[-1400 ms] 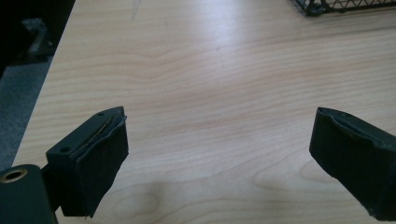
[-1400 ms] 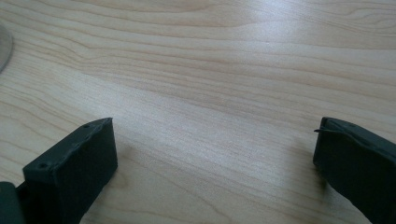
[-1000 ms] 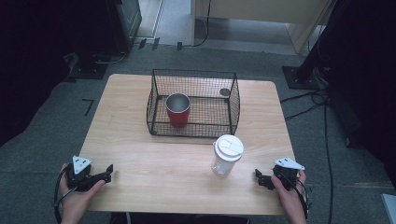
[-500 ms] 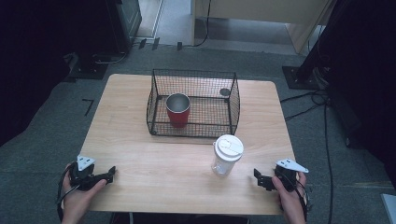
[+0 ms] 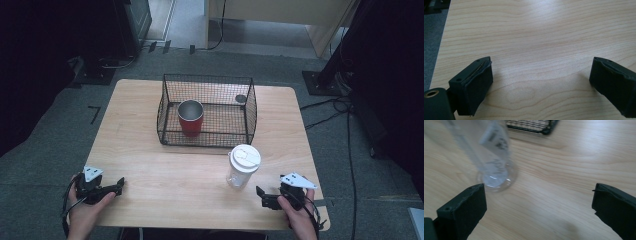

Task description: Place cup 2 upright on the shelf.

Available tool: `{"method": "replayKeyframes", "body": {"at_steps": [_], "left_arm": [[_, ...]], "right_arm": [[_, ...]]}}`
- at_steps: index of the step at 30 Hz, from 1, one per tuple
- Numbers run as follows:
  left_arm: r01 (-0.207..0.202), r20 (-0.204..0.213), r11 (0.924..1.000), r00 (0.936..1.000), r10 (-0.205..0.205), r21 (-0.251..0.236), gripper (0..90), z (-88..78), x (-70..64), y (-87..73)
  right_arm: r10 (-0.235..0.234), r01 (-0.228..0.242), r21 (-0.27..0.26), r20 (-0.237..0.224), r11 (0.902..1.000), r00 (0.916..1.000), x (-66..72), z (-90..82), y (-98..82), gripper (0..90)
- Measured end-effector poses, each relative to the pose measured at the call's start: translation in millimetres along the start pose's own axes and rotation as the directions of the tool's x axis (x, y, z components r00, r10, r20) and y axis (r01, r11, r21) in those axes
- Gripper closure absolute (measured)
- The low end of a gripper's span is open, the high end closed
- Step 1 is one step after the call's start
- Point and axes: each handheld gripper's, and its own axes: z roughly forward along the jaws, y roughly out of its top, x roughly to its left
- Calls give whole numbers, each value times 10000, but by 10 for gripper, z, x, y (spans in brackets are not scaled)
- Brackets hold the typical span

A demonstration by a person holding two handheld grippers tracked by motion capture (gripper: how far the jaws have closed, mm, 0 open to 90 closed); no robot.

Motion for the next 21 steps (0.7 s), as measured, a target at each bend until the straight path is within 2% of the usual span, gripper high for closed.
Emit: {"method": "replayKeyframes", "body": {"at_steps": [2,3,4,7,18,21], "left_arm": [[4,1,10000,10000,-4,-3,54,0,0,0],[1,1,10000,10000,-1,0,54,0,0,0],[5,8,10000,10000,-5,-7,54,0,0,0],[11,-5,10000,10000,-11,-16,58,-1,1,-1],[34,-31,10000,10000,-34,-44,73,-5,3,-3],[34,-33,10000,10000,-34,-46,73,-5,4,-3]], "right_arm": [[-60,60,14,-117,10000,9999,47,3,13,0],[-193,193,-11,-484,9998,9986,142,0,43,0],[-193,193,-11,-484,9998,9986,142,0,43,0],[-239,223,-200,-845,9996,9961,284,-8,96,0],[-23,-15,-452,-840,9990,9965,460,32,237,0],[-38,-6,-538,-815,9985,9967,533,64,338,0]]}}
